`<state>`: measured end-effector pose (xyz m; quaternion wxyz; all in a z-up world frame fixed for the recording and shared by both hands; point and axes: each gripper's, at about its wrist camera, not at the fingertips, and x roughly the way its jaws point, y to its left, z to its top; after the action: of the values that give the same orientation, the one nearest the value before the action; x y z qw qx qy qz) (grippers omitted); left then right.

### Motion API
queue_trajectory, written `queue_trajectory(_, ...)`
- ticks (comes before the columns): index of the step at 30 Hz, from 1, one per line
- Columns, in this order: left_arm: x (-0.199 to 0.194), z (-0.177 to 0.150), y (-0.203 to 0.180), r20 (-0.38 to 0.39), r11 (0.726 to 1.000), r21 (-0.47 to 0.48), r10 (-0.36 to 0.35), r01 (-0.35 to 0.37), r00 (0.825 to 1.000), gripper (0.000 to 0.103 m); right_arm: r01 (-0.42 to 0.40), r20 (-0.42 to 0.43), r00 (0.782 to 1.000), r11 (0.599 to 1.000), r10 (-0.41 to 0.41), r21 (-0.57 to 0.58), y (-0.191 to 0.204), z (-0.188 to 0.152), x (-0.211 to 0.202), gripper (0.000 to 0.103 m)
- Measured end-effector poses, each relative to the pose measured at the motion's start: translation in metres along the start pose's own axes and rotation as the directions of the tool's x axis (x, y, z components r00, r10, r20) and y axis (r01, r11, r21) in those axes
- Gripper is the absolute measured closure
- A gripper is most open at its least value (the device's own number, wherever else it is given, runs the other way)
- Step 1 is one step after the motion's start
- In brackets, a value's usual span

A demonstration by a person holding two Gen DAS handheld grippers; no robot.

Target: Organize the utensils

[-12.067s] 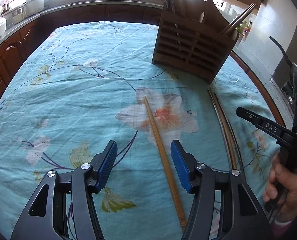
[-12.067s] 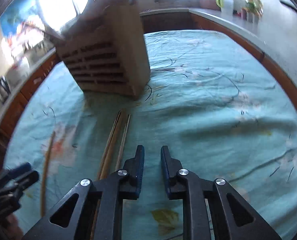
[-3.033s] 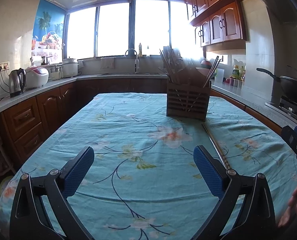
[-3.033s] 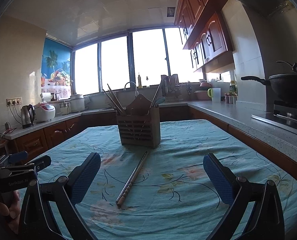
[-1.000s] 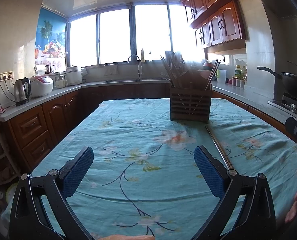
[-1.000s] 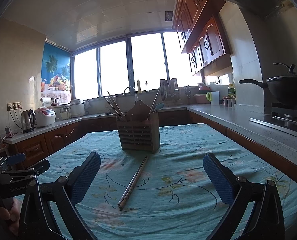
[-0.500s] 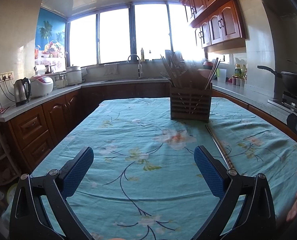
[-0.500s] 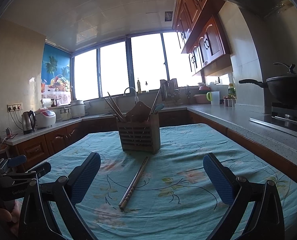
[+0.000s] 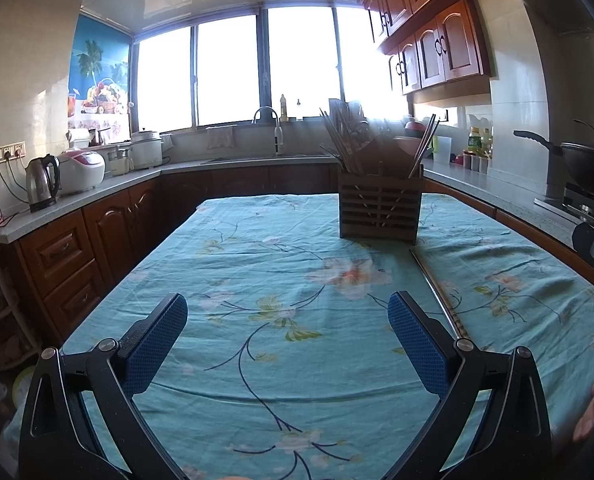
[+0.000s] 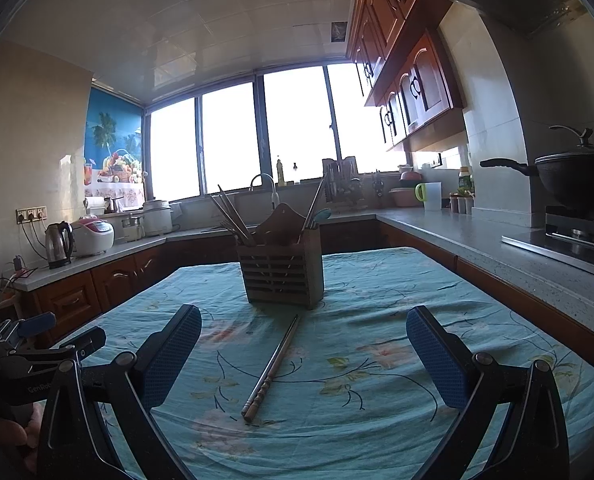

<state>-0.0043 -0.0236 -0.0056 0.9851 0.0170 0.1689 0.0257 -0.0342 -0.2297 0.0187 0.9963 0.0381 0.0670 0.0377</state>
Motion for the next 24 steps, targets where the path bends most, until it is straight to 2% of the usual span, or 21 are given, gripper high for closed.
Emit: queue_trajectory(24,0.0071,0.0037,-0.0018,-0.018,0.999,-0.004,-0.032,0.032,0.999,0.000,0.005,-0.031,1.000,1.000,-0.005,0.004,0.0060,0.0043,0.0084,0.000)
